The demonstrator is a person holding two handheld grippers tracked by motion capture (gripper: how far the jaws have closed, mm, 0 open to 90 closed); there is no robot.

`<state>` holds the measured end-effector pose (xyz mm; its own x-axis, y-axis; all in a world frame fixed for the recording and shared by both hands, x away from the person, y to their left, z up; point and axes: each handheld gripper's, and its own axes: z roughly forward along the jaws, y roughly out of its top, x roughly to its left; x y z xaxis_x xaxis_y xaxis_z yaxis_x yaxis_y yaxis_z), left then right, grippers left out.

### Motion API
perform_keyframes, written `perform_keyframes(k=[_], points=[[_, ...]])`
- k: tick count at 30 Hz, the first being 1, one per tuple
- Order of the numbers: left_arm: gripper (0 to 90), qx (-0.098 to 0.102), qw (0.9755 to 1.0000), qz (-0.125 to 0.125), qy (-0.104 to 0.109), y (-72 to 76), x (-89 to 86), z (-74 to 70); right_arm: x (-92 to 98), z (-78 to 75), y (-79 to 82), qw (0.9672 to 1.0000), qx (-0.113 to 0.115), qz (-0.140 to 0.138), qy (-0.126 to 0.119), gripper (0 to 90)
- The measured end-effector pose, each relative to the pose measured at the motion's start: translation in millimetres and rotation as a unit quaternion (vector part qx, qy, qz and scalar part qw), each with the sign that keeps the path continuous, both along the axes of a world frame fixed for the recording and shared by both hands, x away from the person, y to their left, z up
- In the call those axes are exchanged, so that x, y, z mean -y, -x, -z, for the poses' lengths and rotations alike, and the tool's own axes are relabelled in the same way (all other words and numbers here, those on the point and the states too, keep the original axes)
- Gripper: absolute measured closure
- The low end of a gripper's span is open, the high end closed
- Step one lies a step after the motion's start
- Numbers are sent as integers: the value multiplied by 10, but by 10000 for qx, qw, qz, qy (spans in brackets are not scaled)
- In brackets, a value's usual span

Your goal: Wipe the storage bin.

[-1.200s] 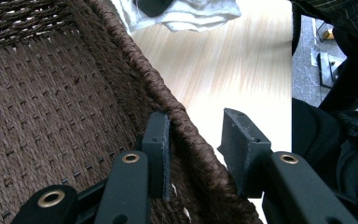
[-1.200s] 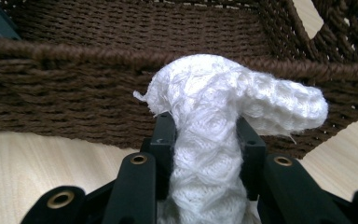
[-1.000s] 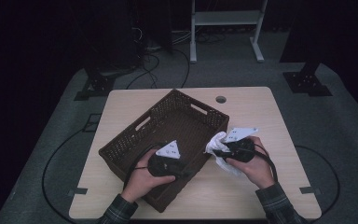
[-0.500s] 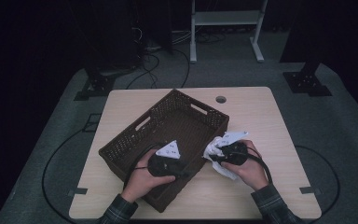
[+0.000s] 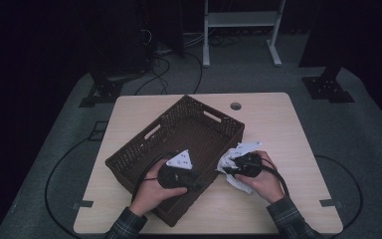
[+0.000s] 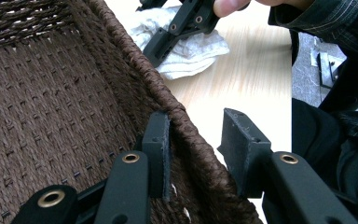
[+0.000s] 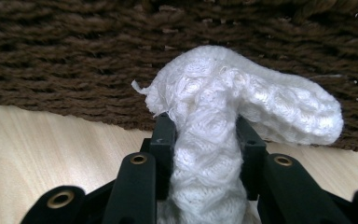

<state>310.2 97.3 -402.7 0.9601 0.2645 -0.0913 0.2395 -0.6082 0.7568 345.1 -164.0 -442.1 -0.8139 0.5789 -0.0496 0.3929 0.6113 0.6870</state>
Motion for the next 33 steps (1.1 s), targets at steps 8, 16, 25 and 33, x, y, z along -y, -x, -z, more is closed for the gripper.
perform_keyframes(k=[8,16,25,33], points=[[625,2,10000,-1,-2,1,0,0,13,55,-28,10000,-71,15,52,666],[625,2,10000,0,-1,1,0,0,19,115,-52,9998,-155,39,96,666],[626,3,10000,-8,-7,1,3,-1,26,184,-74,9995,-263,77,149,666],[626,-9,10000,-12,-33,-2,11,-7,26,260,-91,9990,-361,145,205,666]])
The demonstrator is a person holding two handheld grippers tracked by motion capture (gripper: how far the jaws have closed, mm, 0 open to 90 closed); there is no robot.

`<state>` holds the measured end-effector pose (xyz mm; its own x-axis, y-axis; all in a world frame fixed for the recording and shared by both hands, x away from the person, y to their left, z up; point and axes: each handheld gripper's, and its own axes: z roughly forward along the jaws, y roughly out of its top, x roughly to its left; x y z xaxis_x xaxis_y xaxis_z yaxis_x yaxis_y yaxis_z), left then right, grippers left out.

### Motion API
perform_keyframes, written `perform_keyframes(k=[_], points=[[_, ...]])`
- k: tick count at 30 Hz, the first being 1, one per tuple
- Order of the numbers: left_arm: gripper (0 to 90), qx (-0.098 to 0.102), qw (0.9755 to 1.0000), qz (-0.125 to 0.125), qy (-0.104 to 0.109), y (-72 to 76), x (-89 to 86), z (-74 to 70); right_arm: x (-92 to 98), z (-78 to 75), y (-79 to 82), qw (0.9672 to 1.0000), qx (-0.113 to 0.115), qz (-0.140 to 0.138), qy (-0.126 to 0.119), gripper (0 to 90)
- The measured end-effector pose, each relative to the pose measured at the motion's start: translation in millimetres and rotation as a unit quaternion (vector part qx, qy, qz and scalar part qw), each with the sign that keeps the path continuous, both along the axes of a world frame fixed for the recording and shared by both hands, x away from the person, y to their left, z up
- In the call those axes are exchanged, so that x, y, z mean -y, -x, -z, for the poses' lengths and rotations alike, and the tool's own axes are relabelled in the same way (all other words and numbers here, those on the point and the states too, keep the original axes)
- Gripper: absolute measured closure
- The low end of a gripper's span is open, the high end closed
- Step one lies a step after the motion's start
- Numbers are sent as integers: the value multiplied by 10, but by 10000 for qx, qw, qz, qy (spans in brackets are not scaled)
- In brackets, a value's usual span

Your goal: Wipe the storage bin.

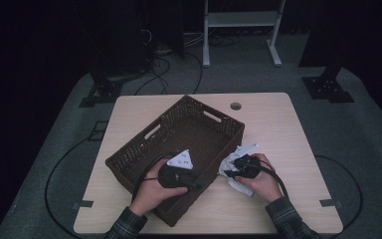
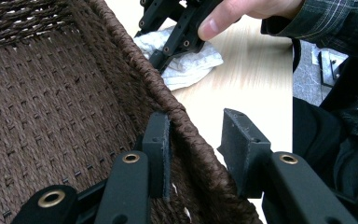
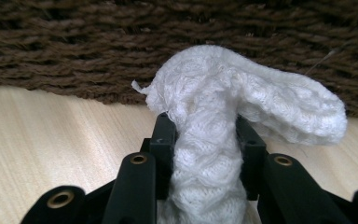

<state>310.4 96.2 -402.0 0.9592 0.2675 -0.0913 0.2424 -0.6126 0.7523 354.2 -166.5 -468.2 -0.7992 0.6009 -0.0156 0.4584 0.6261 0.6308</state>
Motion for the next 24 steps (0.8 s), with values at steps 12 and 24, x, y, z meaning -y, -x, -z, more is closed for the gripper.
perform_keyframes(k=[12,24], points=[[627,-36,10000,0,-39,-9,4,-15,7,9,6,10000,-9,87,-49,666],[635,-89,9998,-12,-173,-9,5,-55,63,-152,69,9995,171,172,-221,666]])
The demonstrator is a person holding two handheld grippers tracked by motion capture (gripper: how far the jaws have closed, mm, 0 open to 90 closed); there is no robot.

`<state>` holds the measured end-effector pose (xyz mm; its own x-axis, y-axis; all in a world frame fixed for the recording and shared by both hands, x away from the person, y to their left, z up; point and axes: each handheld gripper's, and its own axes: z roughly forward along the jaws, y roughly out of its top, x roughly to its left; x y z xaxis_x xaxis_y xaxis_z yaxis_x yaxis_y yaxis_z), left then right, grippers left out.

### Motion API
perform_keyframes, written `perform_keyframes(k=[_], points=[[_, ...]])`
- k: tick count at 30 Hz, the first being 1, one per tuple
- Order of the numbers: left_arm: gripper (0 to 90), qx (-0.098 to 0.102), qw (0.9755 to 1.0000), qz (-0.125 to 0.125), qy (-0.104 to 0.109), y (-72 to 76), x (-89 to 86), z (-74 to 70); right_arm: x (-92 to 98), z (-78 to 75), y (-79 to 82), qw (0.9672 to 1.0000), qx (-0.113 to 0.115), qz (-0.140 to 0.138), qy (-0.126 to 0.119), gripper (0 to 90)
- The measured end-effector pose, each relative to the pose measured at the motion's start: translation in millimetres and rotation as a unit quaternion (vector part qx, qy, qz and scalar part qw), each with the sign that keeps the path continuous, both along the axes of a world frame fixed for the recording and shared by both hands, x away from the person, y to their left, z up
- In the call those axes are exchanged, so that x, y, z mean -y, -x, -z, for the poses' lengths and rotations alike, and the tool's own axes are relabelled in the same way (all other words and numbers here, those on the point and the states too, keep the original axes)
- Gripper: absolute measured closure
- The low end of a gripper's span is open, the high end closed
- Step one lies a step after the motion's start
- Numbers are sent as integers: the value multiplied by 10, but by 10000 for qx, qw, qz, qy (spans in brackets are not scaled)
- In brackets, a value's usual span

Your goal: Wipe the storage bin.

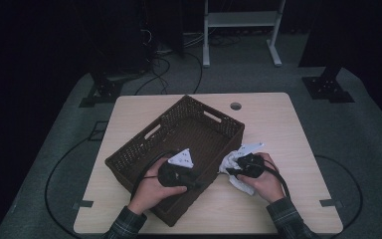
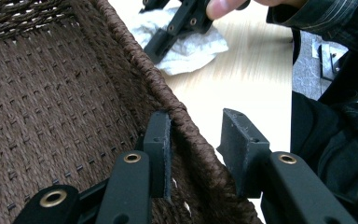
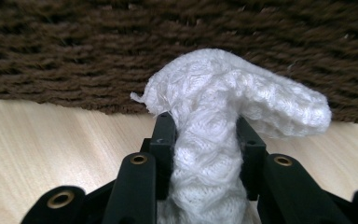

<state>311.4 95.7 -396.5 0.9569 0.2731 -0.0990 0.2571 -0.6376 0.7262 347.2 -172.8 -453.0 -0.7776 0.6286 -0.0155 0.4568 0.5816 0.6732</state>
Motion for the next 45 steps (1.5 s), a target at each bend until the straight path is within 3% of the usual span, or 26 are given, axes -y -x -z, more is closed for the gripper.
perform_keyframes(k=[3,8,17,23,31,45], points=[[638,-3,10000,-12,-24,6,-12,-6,8,-56,27,10000,90,3,-39,667],[640,-105,9999,-18,119,-10,-42,18,41,-191,90,9994,276,8,-192,667],[640,-90,9998,-12,176,-11,-51,30,93,-426,187,9974,537,-19,-485,667],[645,-74,9998,-54,198,-9,-36,35,90,-529,249,9962,669,-63,-557,667],[644,-71,9997,-177,169,-54,36,31,75,-511,234,9963,641,-87,-565,667],[643,-77,9993,-304,207,-101,103,40,-8,-336,94,9979,483,-76,-422,667]])
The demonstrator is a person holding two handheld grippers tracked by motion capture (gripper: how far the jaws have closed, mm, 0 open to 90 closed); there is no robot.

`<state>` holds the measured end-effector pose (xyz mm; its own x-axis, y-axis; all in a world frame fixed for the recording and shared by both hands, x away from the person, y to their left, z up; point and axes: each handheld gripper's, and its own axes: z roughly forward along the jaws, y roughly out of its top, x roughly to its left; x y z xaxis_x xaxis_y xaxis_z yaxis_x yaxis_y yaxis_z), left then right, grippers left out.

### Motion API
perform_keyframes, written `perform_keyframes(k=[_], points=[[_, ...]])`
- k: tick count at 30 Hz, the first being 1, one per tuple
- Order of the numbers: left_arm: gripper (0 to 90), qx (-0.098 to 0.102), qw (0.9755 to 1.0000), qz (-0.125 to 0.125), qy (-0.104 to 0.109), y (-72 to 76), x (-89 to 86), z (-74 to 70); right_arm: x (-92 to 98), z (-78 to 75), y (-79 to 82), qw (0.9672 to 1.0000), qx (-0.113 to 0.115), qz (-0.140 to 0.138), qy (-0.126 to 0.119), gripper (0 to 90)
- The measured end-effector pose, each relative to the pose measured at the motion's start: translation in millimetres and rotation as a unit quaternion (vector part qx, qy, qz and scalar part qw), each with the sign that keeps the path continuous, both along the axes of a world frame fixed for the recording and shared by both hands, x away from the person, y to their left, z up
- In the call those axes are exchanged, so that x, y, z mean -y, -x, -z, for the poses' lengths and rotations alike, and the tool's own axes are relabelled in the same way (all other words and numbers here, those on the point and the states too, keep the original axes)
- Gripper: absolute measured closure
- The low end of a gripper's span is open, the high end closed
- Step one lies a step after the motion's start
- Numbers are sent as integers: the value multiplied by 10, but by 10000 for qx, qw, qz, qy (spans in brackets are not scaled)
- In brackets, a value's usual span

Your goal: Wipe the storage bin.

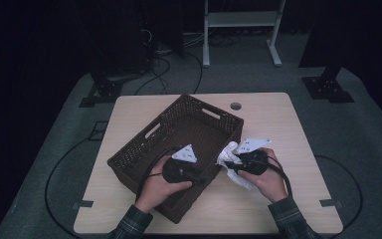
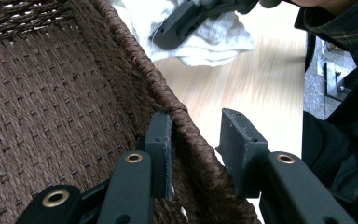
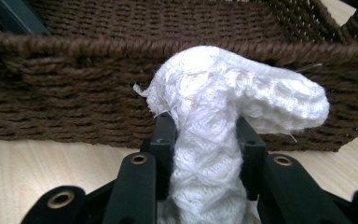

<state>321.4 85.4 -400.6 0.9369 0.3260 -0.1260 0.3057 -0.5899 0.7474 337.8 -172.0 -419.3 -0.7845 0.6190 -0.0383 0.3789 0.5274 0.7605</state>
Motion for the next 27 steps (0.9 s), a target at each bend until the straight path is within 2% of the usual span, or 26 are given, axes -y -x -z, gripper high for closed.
perform_keyframes(k=[14,27], points=[[641,-14,10000,3,96,2,-24,22,-86,234,-85,9994,-273,6,195,667],[642,-10,9999,-28,114,11,-24,28,-147,375,-120,9986,-393,-2,367,668]])
